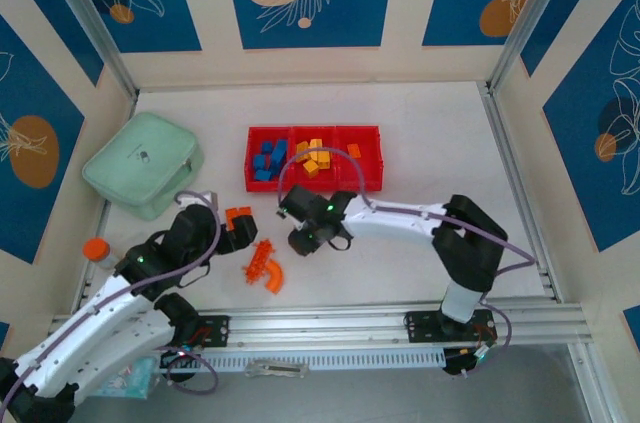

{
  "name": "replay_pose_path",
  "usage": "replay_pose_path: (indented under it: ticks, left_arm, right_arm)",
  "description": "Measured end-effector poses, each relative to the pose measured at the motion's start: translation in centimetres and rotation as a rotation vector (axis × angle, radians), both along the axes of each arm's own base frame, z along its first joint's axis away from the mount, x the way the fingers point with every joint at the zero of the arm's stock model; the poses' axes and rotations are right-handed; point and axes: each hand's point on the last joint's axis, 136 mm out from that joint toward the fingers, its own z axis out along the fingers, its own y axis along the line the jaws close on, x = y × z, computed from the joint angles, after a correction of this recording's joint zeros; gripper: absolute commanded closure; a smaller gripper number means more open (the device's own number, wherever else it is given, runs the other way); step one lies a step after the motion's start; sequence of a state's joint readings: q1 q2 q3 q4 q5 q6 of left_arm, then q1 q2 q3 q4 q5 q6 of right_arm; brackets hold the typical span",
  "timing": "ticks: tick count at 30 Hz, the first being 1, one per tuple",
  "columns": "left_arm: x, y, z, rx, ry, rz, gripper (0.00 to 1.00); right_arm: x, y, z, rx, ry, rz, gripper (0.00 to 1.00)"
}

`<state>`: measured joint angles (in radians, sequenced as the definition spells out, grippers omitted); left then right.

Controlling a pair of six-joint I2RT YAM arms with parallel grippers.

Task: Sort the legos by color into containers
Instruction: Place the lego in the container.

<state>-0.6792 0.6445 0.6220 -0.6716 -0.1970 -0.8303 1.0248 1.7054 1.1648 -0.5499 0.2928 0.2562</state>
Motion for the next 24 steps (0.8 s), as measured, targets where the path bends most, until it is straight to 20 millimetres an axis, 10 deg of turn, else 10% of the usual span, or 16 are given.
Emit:
replay_pose_path:
  ticks: [13,24]
  left_arm:
    - [3.7,-6.2,0.3,-0.042,0.017,-0.16,0.01]
    - [5.9,-7.9,0.8,-0.056,-0.023,-0.178,0.01]
  right_arm:
    - [15.2,-12.0,7.2,0.072,-0.108,-0.556,0.6]
    - [24.6,-13.9,2.3,-0.015,-0.109,-0.663,0.35]
